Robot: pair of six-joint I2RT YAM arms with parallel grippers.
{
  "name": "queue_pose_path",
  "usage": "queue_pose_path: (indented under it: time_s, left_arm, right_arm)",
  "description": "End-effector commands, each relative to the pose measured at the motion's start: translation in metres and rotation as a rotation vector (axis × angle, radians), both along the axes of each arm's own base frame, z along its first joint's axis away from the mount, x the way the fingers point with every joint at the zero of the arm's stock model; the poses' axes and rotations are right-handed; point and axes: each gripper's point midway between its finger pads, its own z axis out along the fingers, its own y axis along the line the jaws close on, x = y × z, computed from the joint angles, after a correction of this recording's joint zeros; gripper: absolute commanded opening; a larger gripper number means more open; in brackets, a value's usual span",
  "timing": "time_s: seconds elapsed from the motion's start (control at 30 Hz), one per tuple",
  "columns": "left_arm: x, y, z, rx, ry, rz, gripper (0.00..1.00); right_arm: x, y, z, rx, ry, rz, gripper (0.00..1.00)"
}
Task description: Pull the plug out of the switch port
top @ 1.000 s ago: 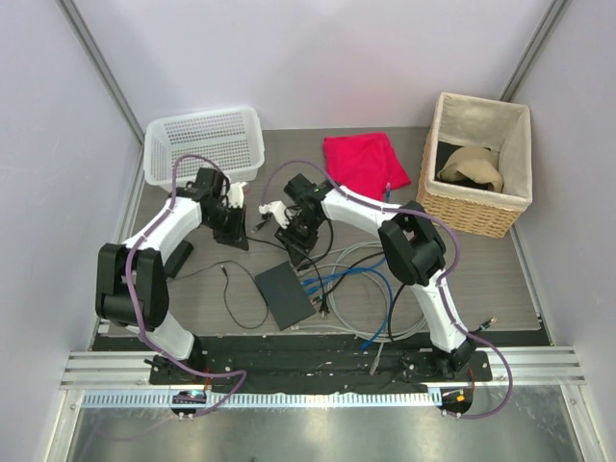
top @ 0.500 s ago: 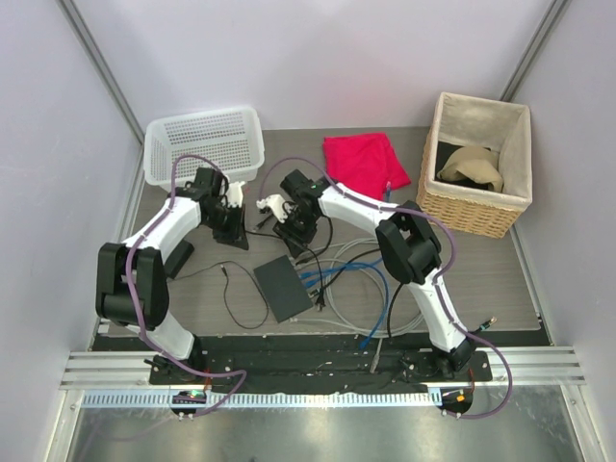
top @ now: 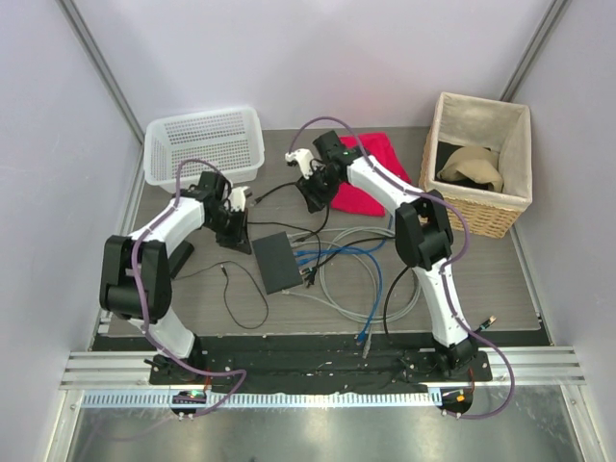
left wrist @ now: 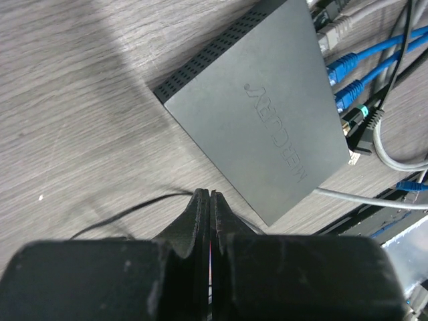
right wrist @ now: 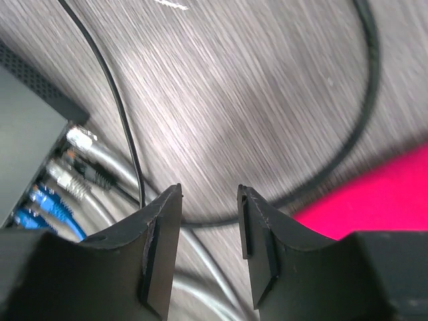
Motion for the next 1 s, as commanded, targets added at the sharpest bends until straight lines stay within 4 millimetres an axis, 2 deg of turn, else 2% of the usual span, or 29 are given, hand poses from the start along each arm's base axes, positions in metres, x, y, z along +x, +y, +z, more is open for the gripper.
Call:
queue_pose_path:
  time_s: [0.0, 0.13, 0.37, 0.5, 0.73, 0.83, 0.97]
  left_arm:
    - [0.014, -0.016, 0.003, -0.034, -0.015, -0.014, 0.00]
    - [0.021, -0.025, 0.005, -0.032, -0.020, -0.027, 0.00]
    - [0.026, -0.026, 0.012, -0.029, -0.037, -0.030, 0.00]
    - [0.023, -0.023, 0.013, -0.018, -0.047, -0.031, 0.00]
    - [0.019, -0.020, 0.010, -0.007, -0.043, -0.032, 0.00]
    - [0.021, -0.020, 0.011, -0.004, -0.042, -0.034, 0.00]
    - [0.022, -0.019, 0.012, 0.002, -0.050, -0.036, 0.00]
  right_arm:
    - [-0.006, 0.002, 0.039, 0.010, -0.083, -0.025, 0.45]
    - [0.017, -0.027, 0.019, -0.071, -0.103, -0.198, 0.43]
    - [0.020, -0.049, -0.014, -0.163, -0.080, -0.322, 0.44]
    - [0.022, -0.054, -0.023, -0.188, -0.081, -0.352, 0.44]
    - [0.016, -0.052, -0.049, -0.197, -0.017, -0.364, 0.47]
    - [0.015, -0.048, -0.048, -0.185, -0.005, -0.372, 0.46]
    - [0.013, -0.046, -0.030, -0.152, -0.006, -0.399, 0.46]
